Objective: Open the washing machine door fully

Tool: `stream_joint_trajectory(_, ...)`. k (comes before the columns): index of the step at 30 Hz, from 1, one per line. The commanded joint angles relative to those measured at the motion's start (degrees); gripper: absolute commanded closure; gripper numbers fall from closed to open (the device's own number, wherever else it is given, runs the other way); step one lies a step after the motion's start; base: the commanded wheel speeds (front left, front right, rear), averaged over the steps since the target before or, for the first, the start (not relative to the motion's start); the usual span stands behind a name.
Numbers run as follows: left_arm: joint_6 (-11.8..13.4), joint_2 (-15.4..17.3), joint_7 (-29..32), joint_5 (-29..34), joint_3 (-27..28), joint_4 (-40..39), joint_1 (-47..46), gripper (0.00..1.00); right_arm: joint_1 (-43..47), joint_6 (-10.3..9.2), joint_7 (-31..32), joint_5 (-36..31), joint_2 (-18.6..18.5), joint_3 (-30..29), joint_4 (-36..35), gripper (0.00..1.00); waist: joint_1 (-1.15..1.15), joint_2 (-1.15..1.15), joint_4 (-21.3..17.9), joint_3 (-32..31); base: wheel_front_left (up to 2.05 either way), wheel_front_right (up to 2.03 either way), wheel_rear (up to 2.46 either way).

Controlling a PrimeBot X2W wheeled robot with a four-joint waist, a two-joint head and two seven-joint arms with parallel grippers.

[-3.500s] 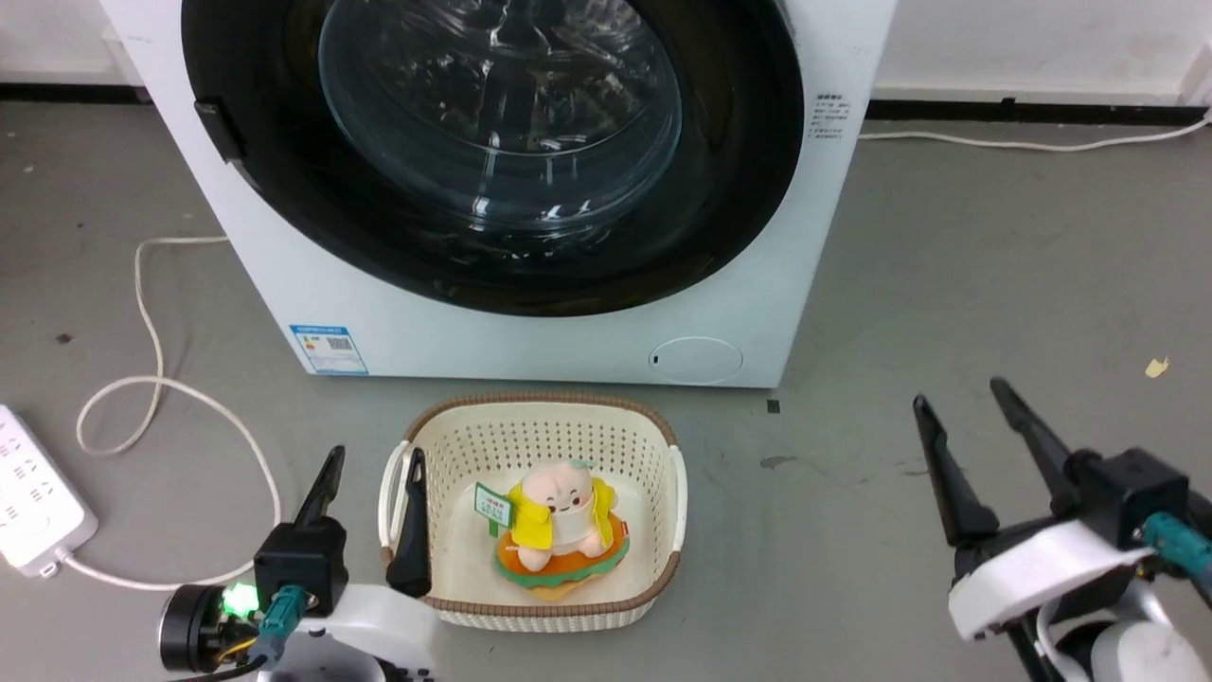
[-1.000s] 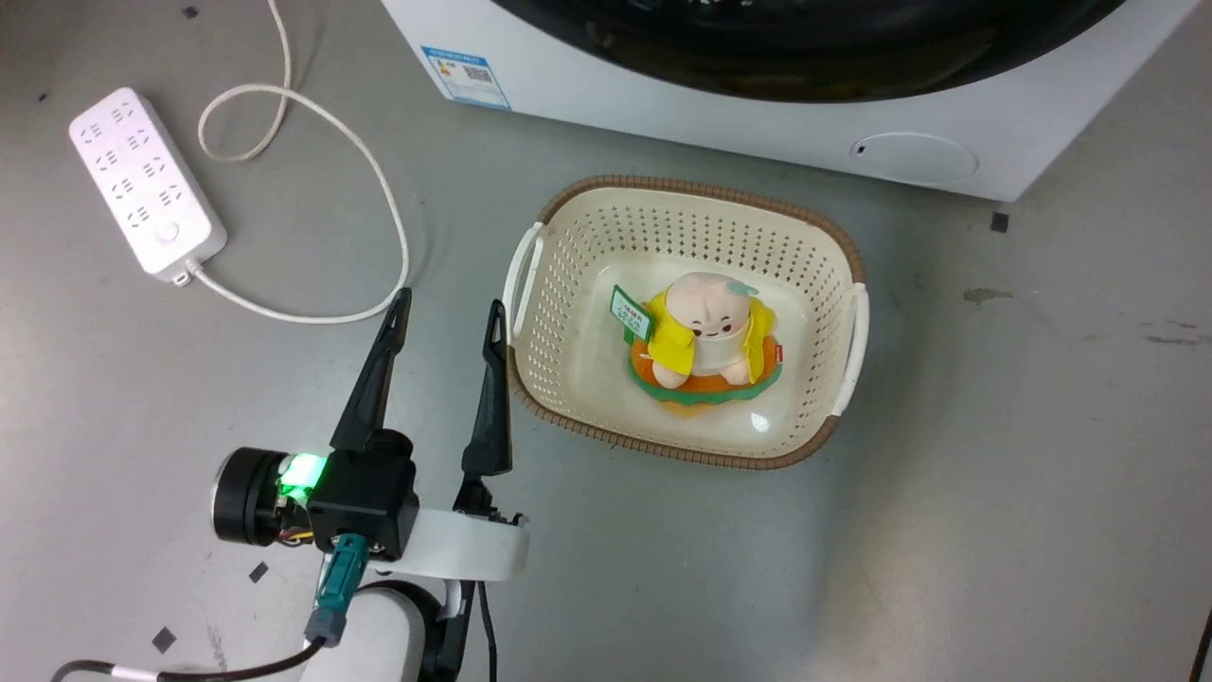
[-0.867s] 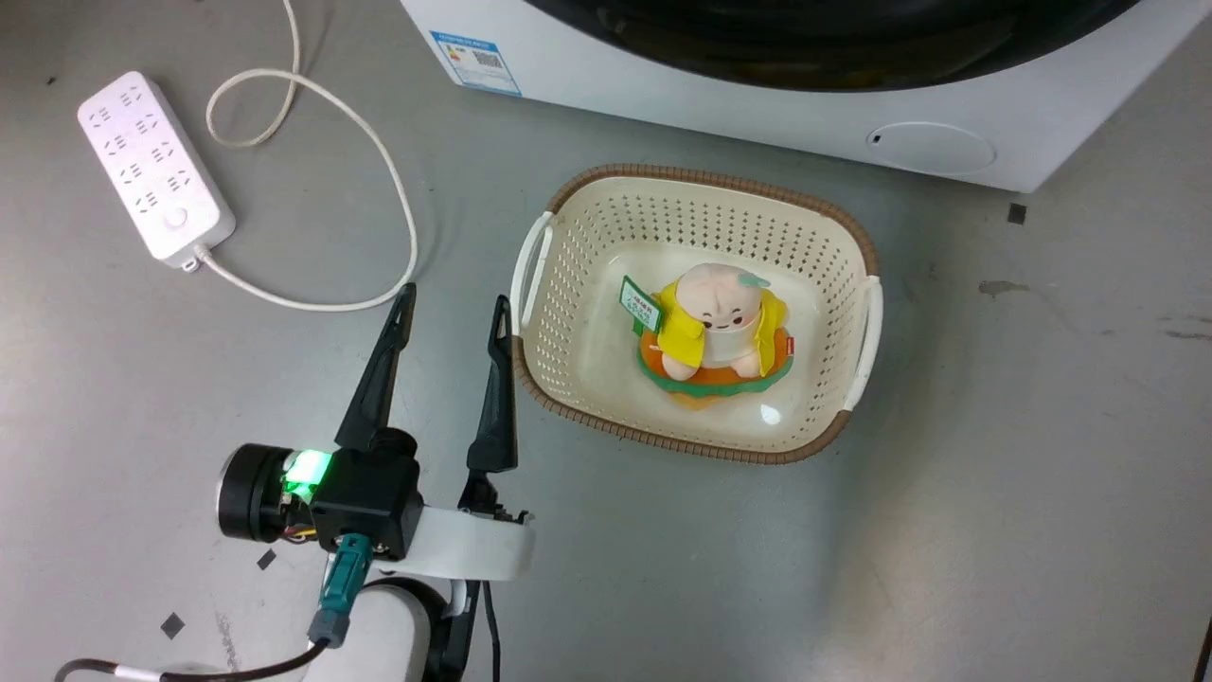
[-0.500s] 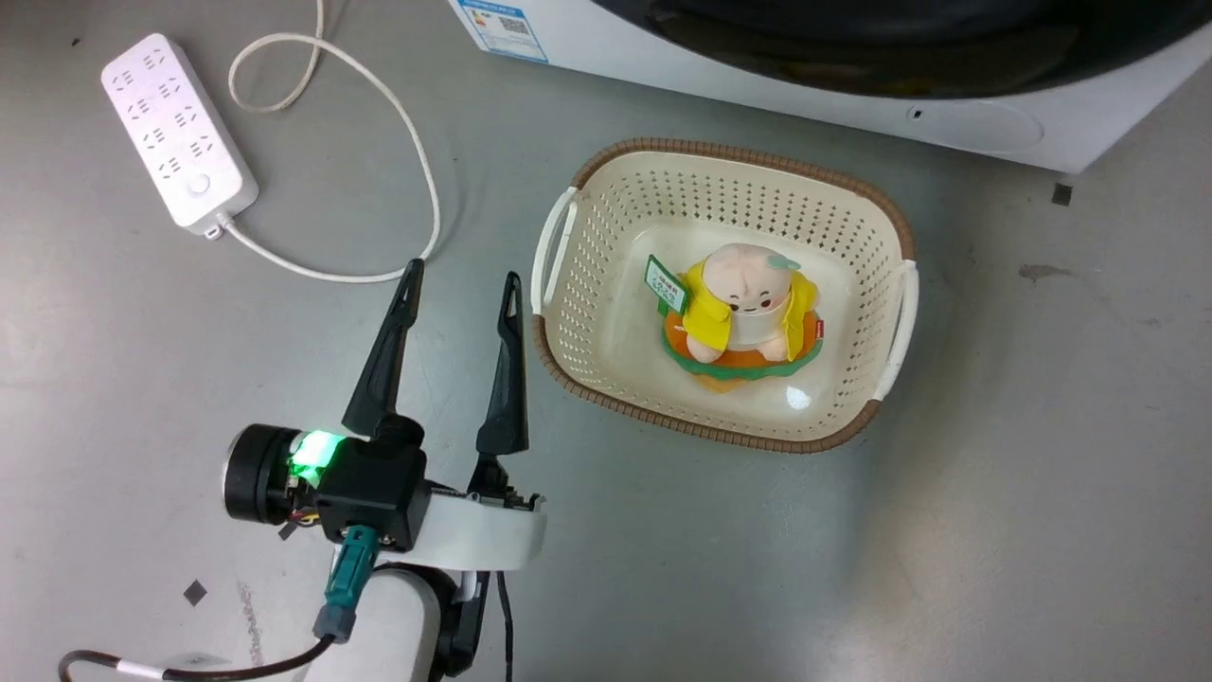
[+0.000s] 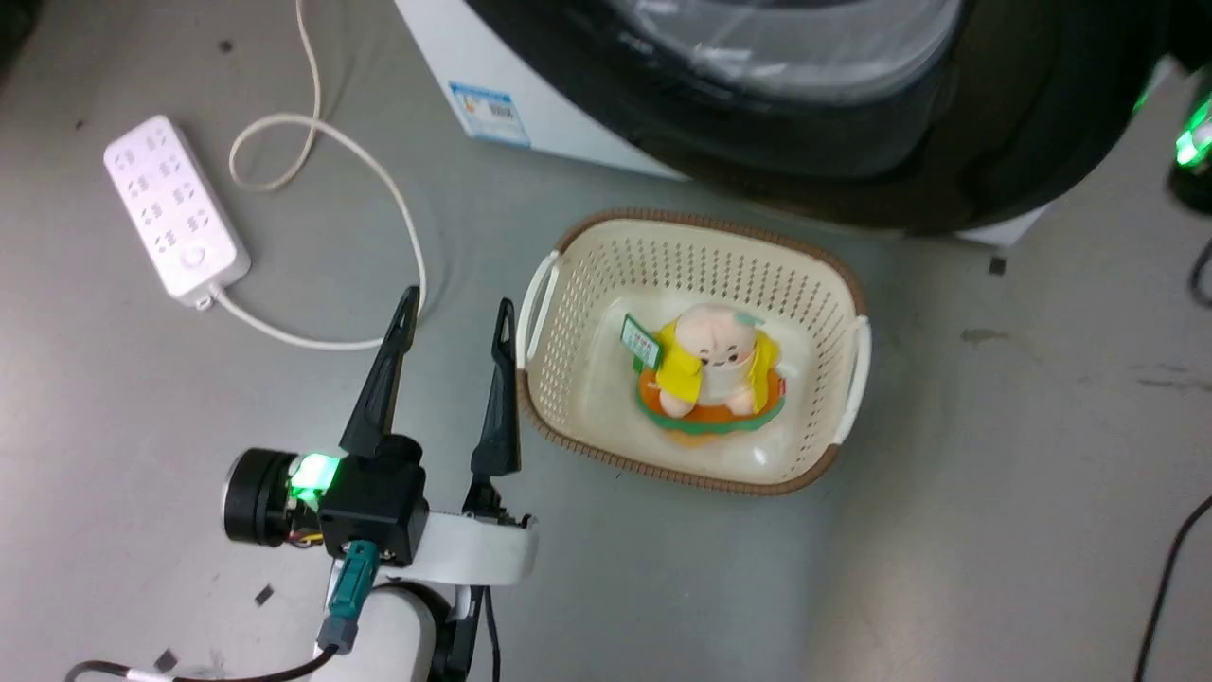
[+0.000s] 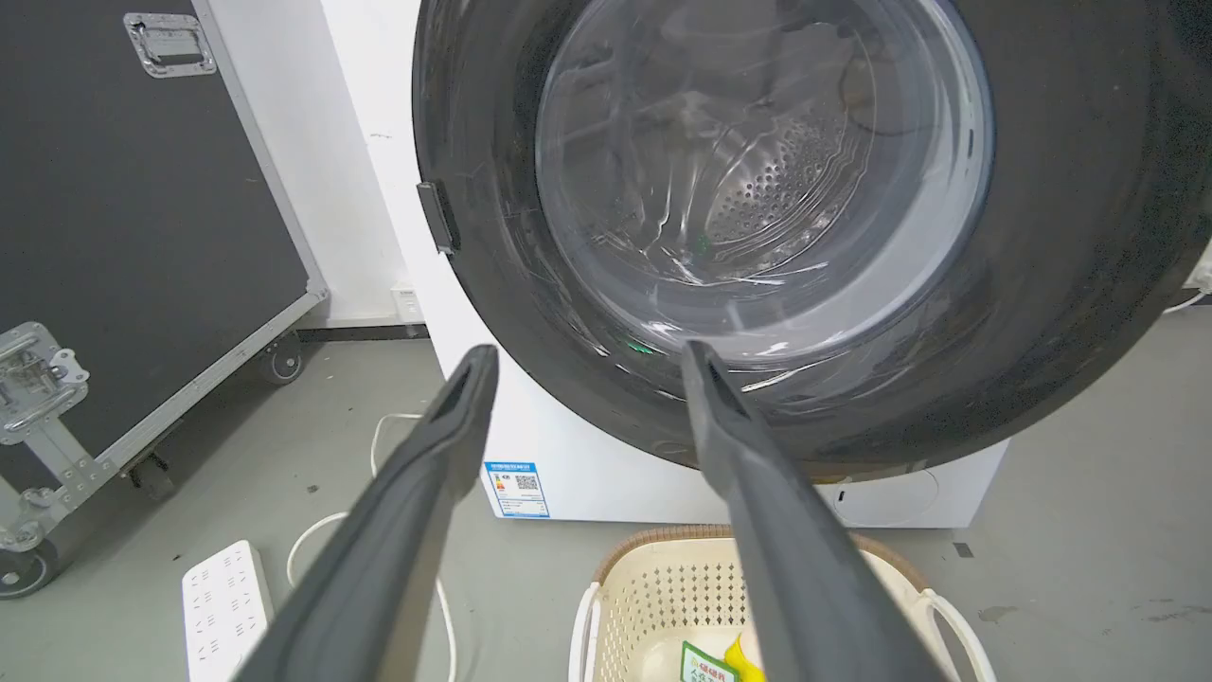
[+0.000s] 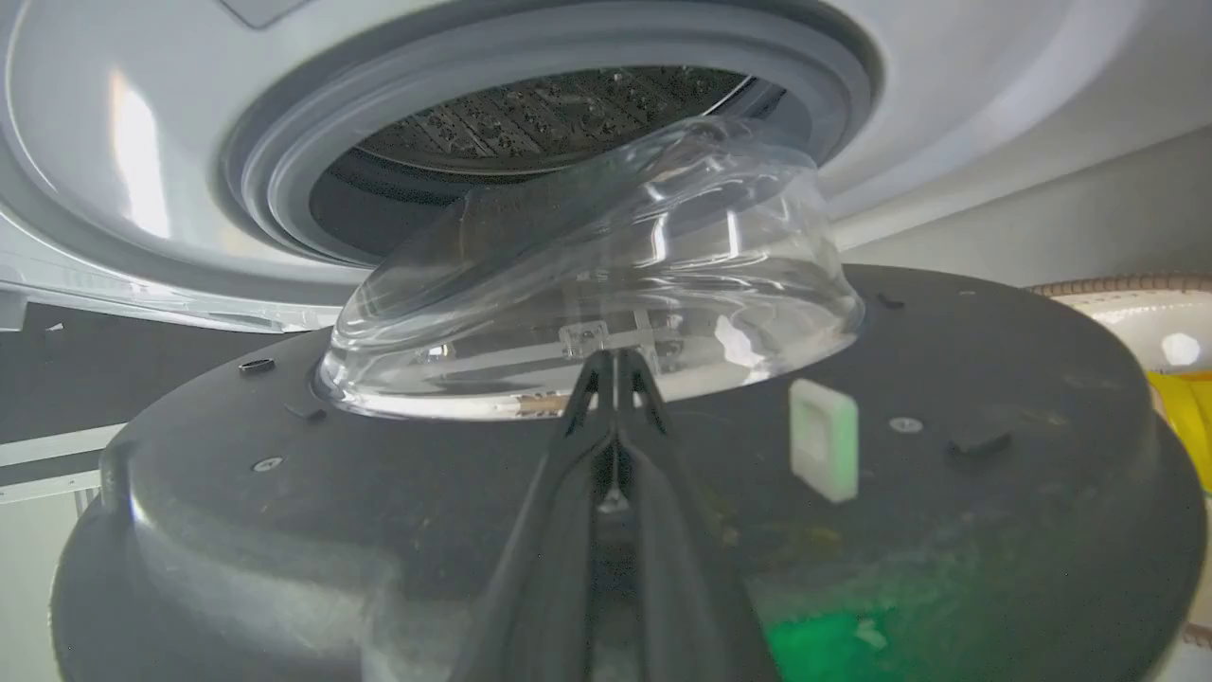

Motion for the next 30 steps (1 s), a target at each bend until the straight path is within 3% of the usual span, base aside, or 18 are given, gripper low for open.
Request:
stream_joint_trajectory(1,-0.1,0.1,-0.3,0.3,-0.1,0.3,0.8,0.0,1.5,-0.02,0.7,0.2,1.5,-0.2,0.3,1.0,0.0,0.0,-1.1,-2.1,0.0,0.0,0.0)
stream_joint_trajectory(5,-0.2,0.4,-0.3,0.3,-0.1,1.0,2.1,0.0,4.8,-0.02,2.3,0.9,4.2,0.1,-0.1,1.0,0.0,0.0,-1.9,-4.6,0.0,0.0,0.0)
stream_joint_trajectory(6,-0.4,0.6,-0.3,0.3,-0.2,1.5,3.1,0.0,7.4,-0.02,4.0,1.7,6.4,0.5,-1.0,1.0,0.0,0.0,-2.2,-6.4,0.0,0.0,0.0)
stream_joint_trajectory(12,-0.7,0.9,-0.3,0.3,-0.5,2.3,4.9,0.0,13.2,-0.02,8.3,3.7,9.7,2.6,-3.7,1.0,0.0,0.0,-2.5,-9.7,0.0,0.0,0.0)
stream_joint_trajectory(21,-1.6,0.9,-0.3,0.3,-2.1,3.4,7.4,0.0,16.8,-0.02,14.8,13.9,10.4,10.6,-0.8,1.0,0.0,0.0,-2.2,-13.3,0.0,0.0,0.0)
stream_joint_trajectory(30,-2.2,0.7,-0.3,-0.1,-2.9,4.4,8.6,0.0,20.5,-0.02,19.4,29.8,10.4,25.8,0.3,1.0,0.0,0.0,-1.8,-14.8,0.0,0.0,0.0)
